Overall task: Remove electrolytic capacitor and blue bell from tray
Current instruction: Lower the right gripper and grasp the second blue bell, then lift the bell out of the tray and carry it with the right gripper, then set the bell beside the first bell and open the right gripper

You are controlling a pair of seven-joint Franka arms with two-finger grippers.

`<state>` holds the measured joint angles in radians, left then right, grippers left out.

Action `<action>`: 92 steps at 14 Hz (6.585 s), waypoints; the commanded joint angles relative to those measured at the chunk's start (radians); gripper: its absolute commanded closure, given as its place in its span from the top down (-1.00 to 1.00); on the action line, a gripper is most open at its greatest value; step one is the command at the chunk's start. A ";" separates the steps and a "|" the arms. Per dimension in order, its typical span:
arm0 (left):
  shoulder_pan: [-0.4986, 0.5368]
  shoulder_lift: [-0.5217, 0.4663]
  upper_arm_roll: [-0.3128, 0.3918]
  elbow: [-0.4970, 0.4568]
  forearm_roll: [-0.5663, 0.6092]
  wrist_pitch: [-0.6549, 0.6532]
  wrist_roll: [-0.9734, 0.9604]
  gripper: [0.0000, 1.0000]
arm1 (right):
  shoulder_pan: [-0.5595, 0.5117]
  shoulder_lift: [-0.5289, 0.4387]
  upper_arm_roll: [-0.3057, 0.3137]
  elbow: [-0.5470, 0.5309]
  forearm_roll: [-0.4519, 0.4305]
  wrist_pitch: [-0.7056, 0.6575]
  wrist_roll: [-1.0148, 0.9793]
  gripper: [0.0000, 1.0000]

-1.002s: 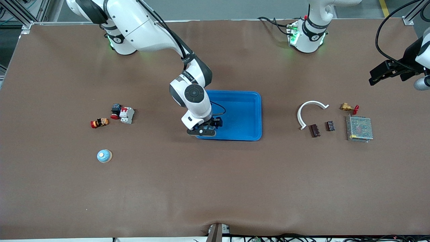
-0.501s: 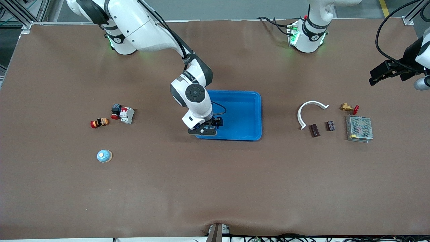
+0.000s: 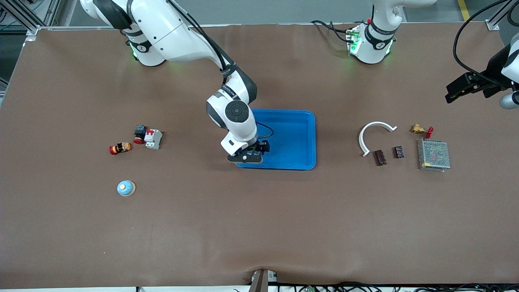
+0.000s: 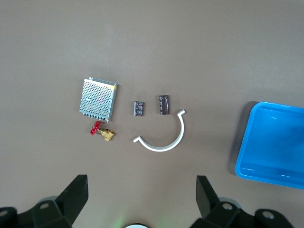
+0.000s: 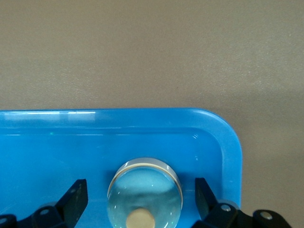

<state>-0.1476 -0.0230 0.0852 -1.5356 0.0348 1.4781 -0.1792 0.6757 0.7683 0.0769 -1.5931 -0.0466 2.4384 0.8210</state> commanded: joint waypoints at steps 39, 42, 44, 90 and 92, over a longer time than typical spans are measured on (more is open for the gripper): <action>-0.004 -0.008 0.002 -0.008 -0.019 -0.016 0.020 1.00 | -0.386 -0.185 -0.002 0.093 0.057 -0.406 -0.693 -0.16; -0.003 -0.009 0.002 -0.008 -0.019 -0.016 0.020 1.00 | -0.474 -0.179 -0.003 0.093 0.057 -0.404 -0.865 -0.19; -0.004 -0.008 0.002 -0.008 -0.019 -0.016 0.020 1.00 | -0.531 -0.175 -0.005 0.093 0.057 -0.400 -0.978 -0.19; -0.006 -0.008 0.001 -0.003 -0.019 -0.016 0.078 1.00 | -0.662 0.048 -0.003 0.091 0.057 -0.081 -1.277 1.00; -0.004 -0.011 0.001 -0.005 -0.019 -0.016 0.078 1.00 | -0.660 0.042 -0.003 0.097 0.059 -0.090 -1.269 1.00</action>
<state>-0.1549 -0.0224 0.0821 -1.5448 0.0348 1.4727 -0.1187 0.0267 0.8161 0.0617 -1.5073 -0.0043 2.3567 -0.4411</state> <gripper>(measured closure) 0.000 0.000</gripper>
